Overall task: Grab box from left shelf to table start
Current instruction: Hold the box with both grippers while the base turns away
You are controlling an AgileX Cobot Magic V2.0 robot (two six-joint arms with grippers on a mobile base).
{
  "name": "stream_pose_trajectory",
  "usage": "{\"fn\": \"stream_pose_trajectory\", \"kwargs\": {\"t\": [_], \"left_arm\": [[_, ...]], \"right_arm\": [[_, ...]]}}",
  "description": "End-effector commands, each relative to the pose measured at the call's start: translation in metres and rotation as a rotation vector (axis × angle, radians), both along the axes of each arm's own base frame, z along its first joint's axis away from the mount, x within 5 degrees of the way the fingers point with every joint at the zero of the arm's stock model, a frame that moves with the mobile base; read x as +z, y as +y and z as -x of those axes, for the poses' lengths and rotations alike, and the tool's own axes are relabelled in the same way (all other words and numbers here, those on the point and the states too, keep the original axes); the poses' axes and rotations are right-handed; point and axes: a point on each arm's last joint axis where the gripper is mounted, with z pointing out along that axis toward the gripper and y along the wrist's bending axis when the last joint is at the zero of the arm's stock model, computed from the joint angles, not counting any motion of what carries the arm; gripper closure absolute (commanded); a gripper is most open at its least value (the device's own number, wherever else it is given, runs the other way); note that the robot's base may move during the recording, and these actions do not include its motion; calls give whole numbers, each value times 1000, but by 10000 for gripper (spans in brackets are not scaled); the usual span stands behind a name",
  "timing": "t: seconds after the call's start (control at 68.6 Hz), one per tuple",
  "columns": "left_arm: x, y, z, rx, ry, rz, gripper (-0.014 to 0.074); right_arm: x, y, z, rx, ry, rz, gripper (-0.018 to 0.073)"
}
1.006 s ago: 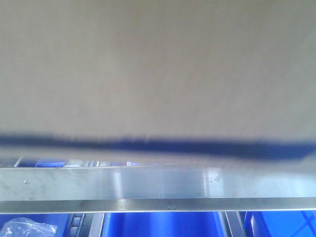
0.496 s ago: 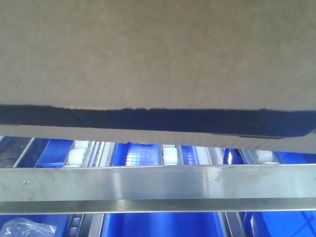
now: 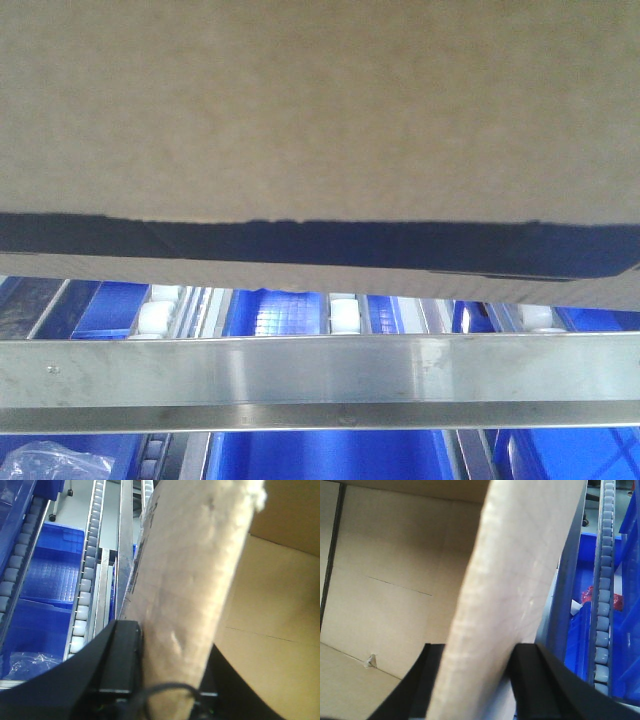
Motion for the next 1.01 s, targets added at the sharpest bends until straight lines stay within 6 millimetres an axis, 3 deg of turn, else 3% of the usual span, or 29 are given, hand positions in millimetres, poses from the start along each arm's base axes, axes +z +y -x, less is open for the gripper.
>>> {"fn": "stream_pose_trajectory", "kwargs": {"t": [0.0, 0.992], "left_arm": [[19, -7, 10, -132, -146, 16, 689], [19, -7, 10, -132, -146, 16, 689]], "right_arm": [[24, -6, -6, -59, -223, 38, 497], [24, -6, -5, -59, -224, 38, 497]]}}
